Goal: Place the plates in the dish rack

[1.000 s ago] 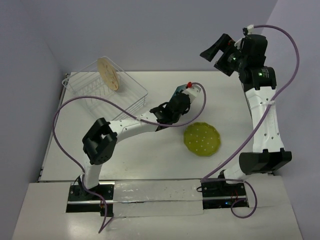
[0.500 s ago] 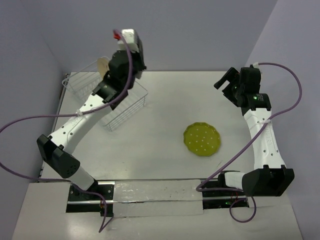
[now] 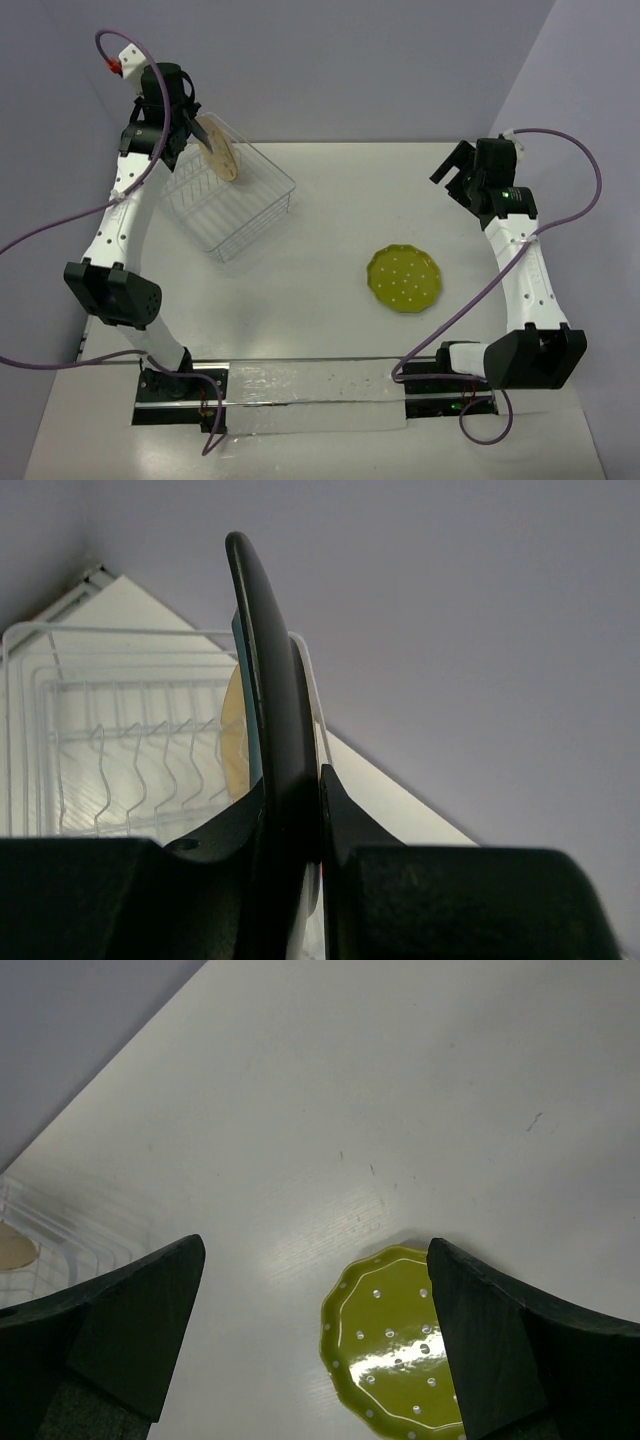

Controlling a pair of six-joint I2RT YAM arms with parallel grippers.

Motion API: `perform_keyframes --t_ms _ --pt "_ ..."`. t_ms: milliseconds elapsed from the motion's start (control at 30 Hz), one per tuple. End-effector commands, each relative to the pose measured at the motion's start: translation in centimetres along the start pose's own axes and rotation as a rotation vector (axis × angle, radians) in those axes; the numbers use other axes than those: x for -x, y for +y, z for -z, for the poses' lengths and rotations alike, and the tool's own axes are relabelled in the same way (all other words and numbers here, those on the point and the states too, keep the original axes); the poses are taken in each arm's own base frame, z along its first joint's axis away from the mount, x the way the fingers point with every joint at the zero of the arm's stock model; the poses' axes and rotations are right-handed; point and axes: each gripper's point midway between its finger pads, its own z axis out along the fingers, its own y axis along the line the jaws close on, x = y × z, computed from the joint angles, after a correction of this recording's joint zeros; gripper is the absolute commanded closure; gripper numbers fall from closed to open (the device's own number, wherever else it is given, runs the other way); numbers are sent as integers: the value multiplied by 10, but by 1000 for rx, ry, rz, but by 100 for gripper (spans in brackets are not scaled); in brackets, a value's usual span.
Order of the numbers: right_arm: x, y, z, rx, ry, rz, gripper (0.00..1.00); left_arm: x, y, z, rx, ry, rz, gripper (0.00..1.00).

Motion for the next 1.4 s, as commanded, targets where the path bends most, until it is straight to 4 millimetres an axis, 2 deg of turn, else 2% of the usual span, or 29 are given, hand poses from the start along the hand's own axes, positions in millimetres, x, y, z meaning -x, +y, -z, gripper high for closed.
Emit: perform_keyframes --t_ms 0,133,333,533,867,1100,1200,1367 --pt "1 -5 -12 -33 -7 15 0 24 -26 -11 -136 -7 177 100" --pt "-9 -9 -21 -49 22 12 0 15 -10 -35 -71 31 193 100" --pt "-20 -15 -29 -67 52 13 0 6 -3 -53 -46 21 160 100" --pt "-19 -21 -31 -100 51 26 0 -17 -3 -74 -69 48 75 100" --pt "-21 -22 -36 -112 70 39 0 -28 8 -90 -42 34 37 100" --pt "-25 -23 -40 -110 87 65 0 -50 8 -106 -67 52 27 100" --pt "-25 -24 -41 -116 87 65 0 -54 8 -111 -60 55 24 100" --pt "-27 -25 -42 -122 95 66 0 -62 21 -117 -3 67 3 100"
